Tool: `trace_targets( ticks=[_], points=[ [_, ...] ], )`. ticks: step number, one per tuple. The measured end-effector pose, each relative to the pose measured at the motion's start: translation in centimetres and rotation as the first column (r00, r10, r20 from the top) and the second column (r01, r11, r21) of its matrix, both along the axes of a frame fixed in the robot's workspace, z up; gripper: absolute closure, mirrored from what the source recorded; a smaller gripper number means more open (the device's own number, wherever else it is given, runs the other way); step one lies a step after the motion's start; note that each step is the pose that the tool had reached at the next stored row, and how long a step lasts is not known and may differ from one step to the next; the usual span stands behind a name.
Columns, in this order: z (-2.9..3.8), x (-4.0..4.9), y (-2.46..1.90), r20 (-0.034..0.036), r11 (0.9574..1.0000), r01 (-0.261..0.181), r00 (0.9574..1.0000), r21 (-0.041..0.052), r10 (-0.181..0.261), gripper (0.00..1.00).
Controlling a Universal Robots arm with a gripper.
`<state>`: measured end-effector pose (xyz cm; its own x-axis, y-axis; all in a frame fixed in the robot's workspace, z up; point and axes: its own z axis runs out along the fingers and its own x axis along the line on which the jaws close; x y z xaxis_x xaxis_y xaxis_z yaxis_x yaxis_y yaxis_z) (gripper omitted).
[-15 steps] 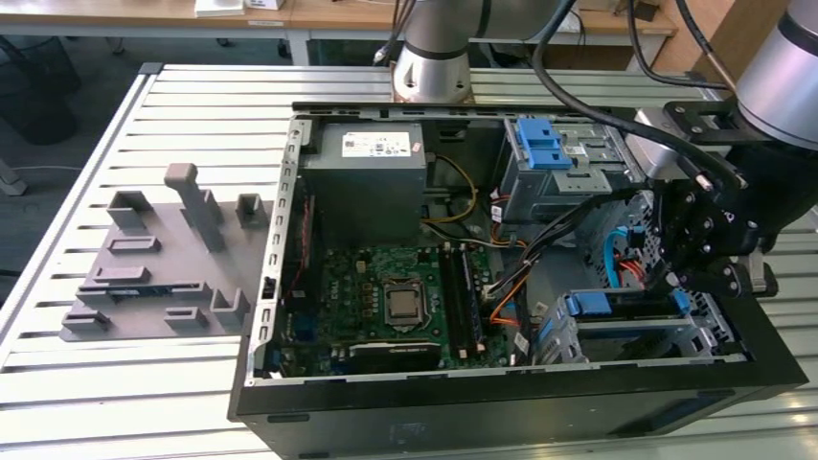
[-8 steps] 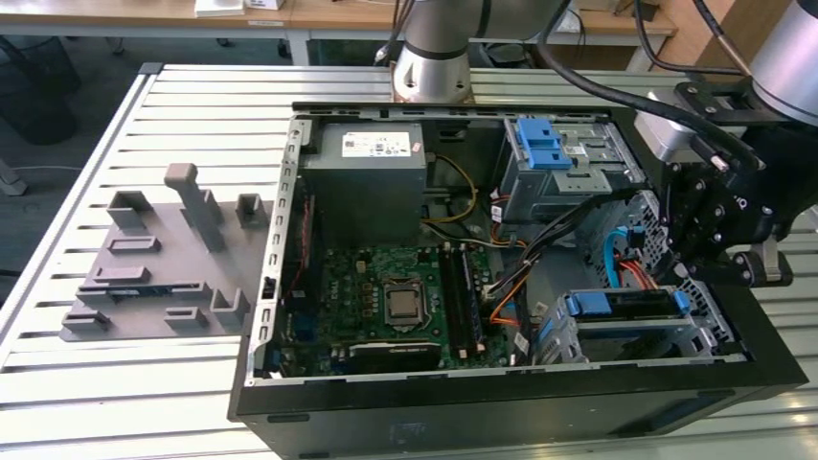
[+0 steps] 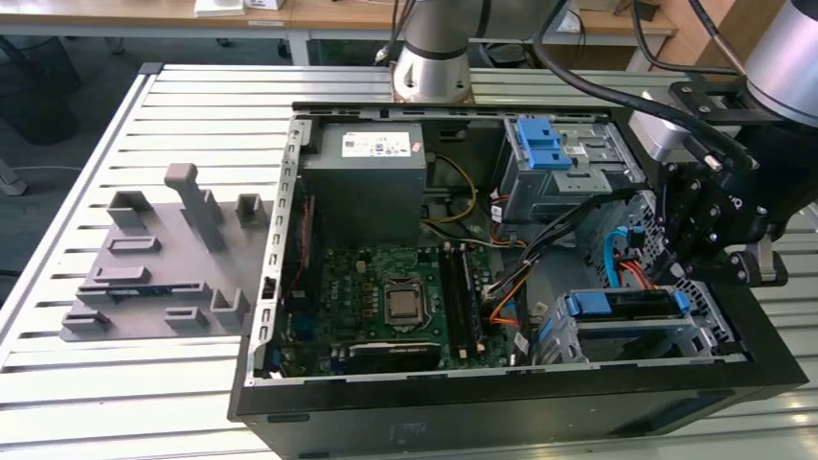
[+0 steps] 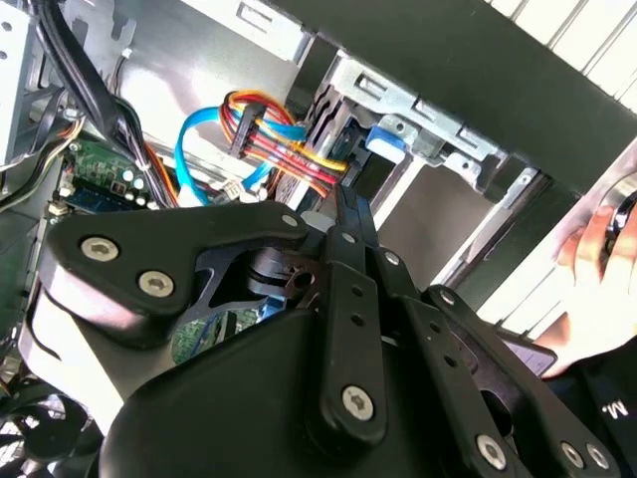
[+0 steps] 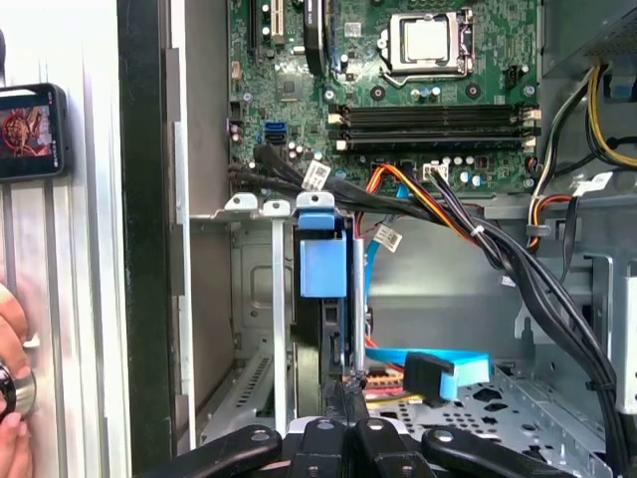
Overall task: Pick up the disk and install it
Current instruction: 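Insert the second disk wire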
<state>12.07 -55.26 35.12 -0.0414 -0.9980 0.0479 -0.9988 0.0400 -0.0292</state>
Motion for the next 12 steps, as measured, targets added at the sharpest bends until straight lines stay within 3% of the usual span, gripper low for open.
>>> trace_targets(
  ticks=[4,9,12],
  points=[
    [0.08,-0.19,-0.01,0.0001,1.0000,0.000,1.0000,-0.0002,0.000,0.89],
    [0.85,-0.20,0.00,0.0001,1.0000,0.000,1.0000,-0.0001,0.000,0.89],
    [0.88,-0.86,0.00,0.0005,1.0000,0.000,1.0000,0.0002,0.000,0.89]
  ],
)
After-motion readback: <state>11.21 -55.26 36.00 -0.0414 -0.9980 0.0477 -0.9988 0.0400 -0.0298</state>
